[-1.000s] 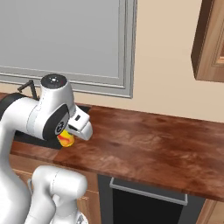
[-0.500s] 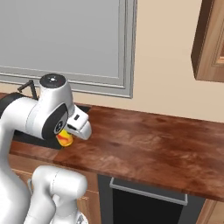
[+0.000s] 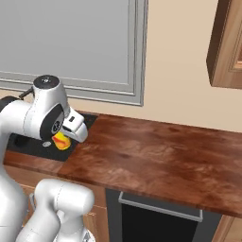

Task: Pick the cup and bowl from the counter and place them on the counter next to the sink.

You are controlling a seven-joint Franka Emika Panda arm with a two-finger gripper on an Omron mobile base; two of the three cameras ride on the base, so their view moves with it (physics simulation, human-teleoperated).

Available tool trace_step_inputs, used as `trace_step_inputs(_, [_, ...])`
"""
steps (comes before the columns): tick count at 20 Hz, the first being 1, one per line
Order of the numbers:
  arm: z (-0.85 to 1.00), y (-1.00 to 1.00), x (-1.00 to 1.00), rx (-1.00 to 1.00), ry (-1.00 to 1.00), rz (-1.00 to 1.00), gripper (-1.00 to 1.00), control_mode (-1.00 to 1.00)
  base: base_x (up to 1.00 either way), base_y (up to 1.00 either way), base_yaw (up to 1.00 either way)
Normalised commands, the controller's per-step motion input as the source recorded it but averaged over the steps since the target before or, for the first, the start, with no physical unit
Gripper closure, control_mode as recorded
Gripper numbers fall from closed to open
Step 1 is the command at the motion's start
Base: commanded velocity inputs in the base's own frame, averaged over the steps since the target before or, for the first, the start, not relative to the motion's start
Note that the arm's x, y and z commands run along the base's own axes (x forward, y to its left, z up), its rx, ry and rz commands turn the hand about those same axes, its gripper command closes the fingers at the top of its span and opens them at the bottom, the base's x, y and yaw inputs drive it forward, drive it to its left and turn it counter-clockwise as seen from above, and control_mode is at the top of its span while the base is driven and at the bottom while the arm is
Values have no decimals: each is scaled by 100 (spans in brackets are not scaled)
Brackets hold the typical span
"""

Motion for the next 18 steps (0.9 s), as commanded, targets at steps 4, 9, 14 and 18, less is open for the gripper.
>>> trace_step_inputs(4, [-45,6,54,0,-2,0,100,-100,0,0,0])
trace_step_inputs(9, [-77,0,62,0,0,0,100,-100,0,0,0])
trace_step_inputs(14, [-62,0,64,0,-3,0,100,-100,0,0,0])
trace_step_inputs(18, [-40,0,62,0,-3,0,100,-100,0,0,0])
